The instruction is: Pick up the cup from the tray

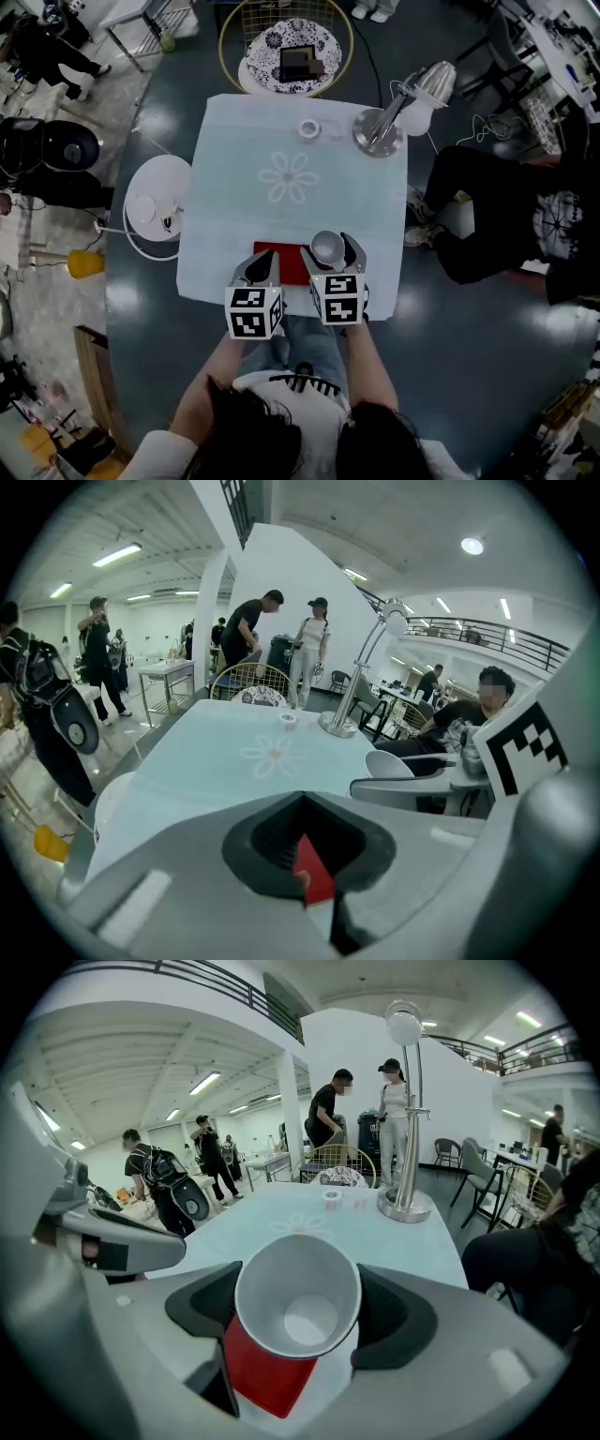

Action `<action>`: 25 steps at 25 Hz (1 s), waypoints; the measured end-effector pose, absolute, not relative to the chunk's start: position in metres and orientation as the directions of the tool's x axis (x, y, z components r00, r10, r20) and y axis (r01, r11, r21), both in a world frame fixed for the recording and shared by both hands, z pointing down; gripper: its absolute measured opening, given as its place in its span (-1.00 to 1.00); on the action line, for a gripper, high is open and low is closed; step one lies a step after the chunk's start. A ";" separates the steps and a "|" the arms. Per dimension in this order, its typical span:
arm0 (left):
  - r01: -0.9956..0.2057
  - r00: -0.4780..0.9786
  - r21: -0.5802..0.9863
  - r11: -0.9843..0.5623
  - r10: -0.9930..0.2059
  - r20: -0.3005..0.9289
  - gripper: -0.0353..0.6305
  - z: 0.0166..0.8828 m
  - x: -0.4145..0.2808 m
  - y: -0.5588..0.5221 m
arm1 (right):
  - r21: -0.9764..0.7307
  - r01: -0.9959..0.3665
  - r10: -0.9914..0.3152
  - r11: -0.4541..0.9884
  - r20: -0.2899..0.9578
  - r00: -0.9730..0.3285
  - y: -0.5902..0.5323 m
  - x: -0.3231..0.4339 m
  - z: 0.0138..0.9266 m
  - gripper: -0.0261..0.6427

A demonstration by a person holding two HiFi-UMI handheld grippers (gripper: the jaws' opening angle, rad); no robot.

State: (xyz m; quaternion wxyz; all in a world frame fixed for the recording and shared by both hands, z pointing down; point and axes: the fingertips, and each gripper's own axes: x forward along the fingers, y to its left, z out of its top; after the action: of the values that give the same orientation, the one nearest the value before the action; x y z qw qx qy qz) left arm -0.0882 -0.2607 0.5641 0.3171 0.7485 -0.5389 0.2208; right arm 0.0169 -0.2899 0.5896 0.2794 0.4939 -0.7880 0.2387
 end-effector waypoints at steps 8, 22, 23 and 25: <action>-0.937 0.347 0.274 -0.216 -0.652 0.674 -0.89 0.566 -0.065 -0.278 | -0.129 -0.935 -0.650 0.331 0.687 -0.325 -0.301 0.056 0.593 0.23; -0.935 0.355 0.275 -0.224 -0.615 0.705 -0.89 0.575 -0.031 -0.293 | -0.128 -0.949 -0.638 0.287 0.713 -0.290 -0.322 0.106 0.622 0.23; -0.936 0.352 0.270 -0.226 -0.613 0.707 -0.89 0.576 -0.031 -0.294 | -0.125 -0.947 -0.636 0.295 0.715 -0.292 -0.322 0.105 0.624 0.23; -0.938 0.347 0.264 -0.225 -0.610 0.712 -0.89 0.577 -0.031 -0.296 | -0.122 -0.945 -0.633 0.303 0.716 -0.295 -0.322 0.102 0.629 0.23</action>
State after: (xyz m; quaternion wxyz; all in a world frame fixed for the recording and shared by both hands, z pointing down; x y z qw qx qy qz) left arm -0.0313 -0.2958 0.5773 0.3433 0.7454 -0.5193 0.2384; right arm 0.1021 -0.3223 0.6291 0.2829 0.5219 -0.7559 0.2760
